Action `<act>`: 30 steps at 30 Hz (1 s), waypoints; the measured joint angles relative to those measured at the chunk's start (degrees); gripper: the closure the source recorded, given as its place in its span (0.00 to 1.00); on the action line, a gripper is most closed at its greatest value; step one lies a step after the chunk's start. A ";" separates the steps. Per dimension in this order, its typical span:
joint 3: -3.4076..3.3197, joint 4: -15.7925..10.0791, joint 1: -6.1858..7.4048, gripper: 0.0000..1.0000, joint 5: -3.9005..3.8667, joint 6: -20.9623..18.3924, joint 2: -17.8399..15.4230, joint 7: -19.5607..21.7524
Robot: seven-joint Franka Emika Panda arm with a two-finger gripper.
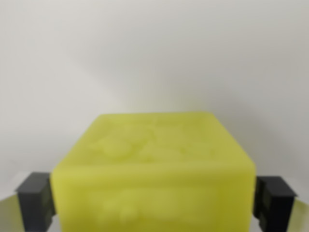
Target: Pick yellow cube
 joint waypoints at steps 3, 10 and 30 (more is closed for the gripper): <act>0.01 -0.06 0.00 1.00 0.00 -0.10 -0.16 -0.01; 0.04 -0.76 0.02 1.00 0.24 -1.81 -2.62 -0.25; 0.03 -2.40 0.21 1.00 1.21 -7.97 -10.42 -0.95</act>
